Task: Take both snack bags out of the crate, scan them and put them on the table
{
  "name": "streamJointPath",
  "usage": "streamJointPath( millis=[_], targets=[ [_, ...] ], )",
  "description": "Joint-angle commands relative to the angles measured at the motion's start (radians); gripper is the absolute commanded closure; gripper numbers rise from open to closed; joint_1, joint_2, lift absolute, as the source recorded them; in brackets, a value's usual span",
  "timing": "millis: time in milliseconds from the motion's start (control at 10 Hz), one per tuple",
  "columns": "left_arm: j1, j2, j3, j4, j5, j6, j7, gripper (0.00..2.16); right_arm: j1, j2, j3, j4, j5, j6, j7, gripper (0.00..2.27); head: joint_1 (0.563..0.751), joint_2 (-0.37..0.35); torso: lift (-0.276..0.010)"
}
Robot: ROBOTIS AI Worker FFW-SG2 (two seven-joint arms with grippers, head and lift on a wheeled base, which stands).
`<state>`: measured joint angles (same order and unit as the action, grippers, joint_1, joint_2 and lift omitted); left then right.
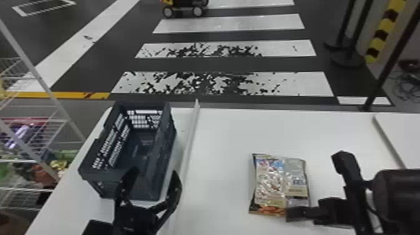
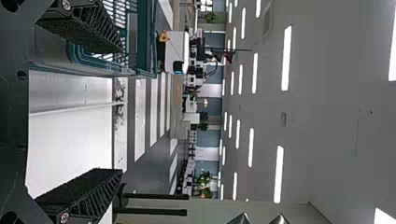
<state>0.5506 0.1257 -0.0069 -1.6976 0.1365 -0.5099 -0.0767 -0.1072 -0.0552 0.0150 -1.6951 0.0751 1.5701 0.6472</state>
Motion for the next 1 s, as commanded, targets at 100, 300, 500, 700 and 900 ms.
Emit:
streamJointPath(
  millis=[100, 300, 500, 700, 900],
  targets=[
    [0.000, 0.000, 0.002, 0.001, 0.002, 0.000, 0.000, 0.08, 0.003, 0.002, 0.003, 0.009, -0.002, 0.000, 0.000, 0.32, 0.695, 0.144, -0.091],
    [0.000, -0.001, 0.005, 0.003, 0.003, -0.003, 0.000, 0.08, 0.003, 0.008, 0.003, 0.008, 0.000, -0.018, -0.014, 0.32, 0.695, 0.149, -0.091],
    [0.002, -0.001, 0.008, 0.003, 0.003, -0.003, 0.000, 0.08, 0.009, 0.008, 0.006, 0.003, 0.025, -0.021, -0.032, 0.10, 0.695, 0.151, -0.091],
    [0.000, -0.003, 0.008, 0.006, 0.003, -0.003, 0.000, 0.08, 0.017, 0.008, -0.007, -0.009, 0.025, -0.052, -0.032, 0.10, 0.695, 0.140, -0.091],
    [0.000, -0.003, 0.008, 0.006, 0.003, -0.003, 0.000, 0.08, 0.020, 0.008, -0.009, -0.020, 0.025, -0.067, -0.032, 0.10, 0.695, 0.134, -0.091]
  ],
)
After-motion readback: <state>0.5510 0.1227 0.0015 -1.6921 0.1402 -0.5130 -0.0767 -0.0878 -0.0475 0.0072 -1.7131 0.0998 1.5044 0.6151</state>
